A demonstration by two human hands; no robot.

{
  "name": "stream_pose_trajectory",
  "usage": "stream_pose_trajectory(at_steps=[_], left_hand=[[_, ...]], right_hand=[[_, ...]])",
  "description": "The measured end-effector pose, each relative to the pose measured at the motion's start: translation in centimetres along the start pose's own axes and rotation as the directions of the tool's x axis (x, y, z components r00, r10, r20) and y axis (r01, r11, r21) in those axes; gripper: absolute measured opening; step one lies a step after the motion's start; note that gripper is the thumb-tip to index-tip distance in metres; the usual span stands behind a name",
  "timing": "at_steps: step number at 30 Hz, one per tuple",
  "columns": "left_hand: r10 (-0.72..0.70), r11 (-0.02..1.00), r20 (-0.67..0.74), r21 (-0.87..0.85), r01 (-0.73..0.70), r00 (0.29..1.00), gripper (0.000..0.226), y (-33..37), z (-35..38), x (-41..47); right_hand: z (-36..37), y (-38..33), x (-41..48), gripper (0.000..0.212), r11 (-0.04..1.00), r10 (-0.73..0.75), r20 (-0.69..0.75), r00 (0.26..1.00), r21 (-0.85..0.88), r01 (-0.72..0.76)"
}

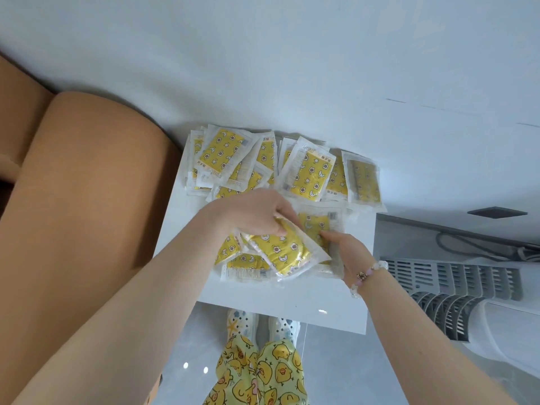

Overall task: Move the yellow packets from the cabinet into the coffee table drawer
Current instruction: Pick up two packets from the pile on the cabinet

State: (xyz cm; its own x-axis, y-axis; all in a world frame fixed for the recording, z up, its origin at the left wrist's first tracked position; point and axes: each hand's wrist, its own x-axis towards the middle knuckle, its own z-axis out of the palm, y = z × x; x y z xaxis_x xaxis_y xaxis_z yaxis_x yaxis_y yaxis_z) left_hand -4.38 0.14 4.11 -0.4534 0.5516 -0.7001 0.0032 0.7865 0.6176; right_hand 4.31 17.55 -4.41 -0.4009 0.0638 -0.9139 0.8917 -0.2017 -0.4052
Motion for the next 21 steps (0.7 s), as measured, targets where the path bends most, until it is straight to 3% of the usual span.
stream_pose_trajectory(at_steps=[4, 9, 12, 15, 17, 19, 21], left_hand=[[0.071, 0.993, -0.1, 0.101, -0.061, 0.992, 0.049, 1.9, 0.3, 2.1], [0.107, 0.993, -0.16, 0.066, -0.098, 0.981, 0.068, 2.0, 1.7, 4.0], [0.141, 0.987, -0.146, 0.093, -0.128, 0.979, 0.07, 2.0, 2.4, 4.2], [0.193, 0.978, -0.163, 0.115, -0.175, 0.968, 0.079, 1.5, 3.5, 4.8], [0.231, 0.971, -0.199, 0.114, -0.212, 0.952, 0.082, 1.1, 4.1, 5.0], [0.269, 0.96, -0.282, 0.15, -0.234, 0.921, 0.083, 0.7, 4.6, 4.9], [0.369, 0.919, -0.398, 0.293, -0.264, 0.84, 0.08, 0.4, 5.2, 4.7]], right_hand=[[0.7, 0.0, -0.4, 0.019, 0.996, 0.0, 0.021, 1.0, -0.091, 0.002], [0.9, -0.1, -0.8, 0.029, 0.985, -0.124, 0.037, 0.992, -0.118, 0.127], [0.9, 0.6, -0.5, 0.061, 0.986, -0.169, 0.17, 0.971, 0.03, 0.166], [1.0, 1.2, -0.2, 0.091, 0.979, -0.151, 0.225, 0.963, -0.098, 0.177], [0.7, 1.6, 0.1, 0.107, 0.982, -0.115, 0.183, 0.976, -0.127, 0.14], [0.2, 2.4, 0.5, 0.105, 0.993, -0.098, 0.171, 0.98, -0.051, 0.108], [0.3, 2.9, 0.1, 0.084, 0.992, -0.105, 0.199, 0.974, 0.084, 0.09]])
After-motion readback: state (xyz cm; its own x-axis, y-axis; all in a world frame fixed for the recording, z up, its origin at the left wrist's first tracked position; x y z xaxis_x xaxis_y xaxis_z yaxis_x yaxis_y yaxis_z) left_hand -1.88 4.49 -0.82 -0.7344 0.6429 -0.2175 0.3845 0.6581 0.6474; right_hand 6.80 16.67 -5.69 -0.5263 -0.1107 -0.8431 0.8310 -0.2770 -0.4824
